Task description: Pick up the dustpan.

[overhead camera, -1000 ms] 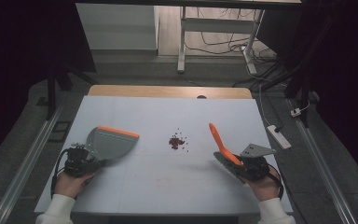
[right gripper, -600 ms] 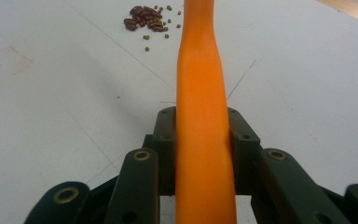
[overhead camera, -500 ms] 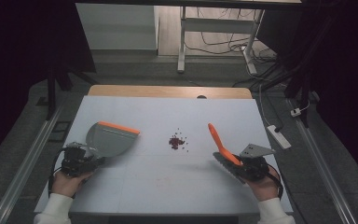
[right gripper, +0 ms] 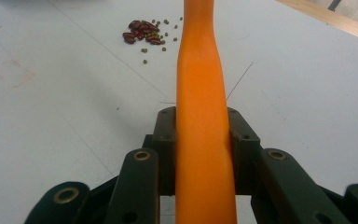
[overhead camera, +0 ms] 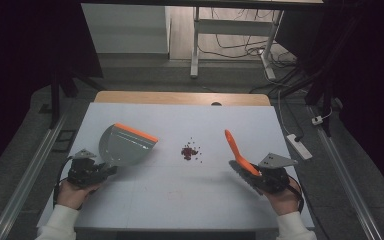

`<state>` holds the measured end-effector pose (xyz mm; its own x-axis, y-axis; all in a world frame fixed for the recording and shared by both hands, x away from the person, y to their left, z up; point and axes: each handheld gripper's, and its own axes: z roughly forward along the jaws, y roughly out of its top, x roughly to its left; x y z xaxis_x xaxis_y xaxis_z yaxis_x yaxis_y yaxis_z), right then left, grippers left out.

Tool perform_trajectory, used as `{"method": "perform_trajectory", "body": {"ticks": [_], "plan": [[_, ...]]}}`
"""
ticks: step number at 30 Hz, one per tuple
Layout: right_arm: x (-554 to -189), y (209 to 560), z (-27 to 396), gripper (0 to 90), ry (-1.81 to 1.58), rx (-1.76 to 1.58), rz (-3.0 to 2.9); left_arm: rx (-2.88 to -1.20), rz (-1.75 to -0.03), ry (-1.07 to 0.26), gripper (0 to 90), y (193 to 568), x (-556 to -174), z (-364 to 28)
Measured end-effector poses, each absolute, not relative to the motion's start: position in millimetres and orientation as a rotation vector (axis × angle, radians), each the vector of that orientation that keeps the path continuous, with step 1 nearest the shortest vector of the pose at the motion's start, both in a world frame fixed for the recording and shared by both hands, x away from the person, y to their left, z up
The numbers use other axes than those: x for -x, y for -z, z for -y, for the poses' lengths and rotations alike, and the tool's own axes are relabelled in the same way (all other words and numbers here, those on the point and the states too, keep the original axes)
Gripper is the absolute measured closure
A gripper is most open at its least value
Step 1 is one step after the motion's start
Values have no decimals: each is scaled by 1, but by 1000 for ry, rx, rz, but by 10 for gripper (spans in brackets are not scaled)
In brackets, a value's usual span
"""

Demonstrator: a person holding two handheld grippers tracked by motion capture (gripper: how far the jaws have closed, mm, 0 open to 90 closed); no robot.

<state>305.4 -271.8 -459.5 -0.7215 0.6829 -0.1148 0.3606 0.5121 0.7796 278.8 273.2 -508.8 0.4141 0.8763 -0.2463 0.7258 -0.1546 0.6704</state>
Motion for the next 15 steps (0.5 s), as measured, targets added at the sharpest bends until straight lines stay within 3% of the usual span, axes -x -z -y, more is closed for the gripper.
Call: {"method": "perform_trajectory", "body": {"ticks": [15], "plan": [[-306,463,266,700,-1090,-863,-2338,-1970,-1190,-272,619,508,-301,-268]]}}
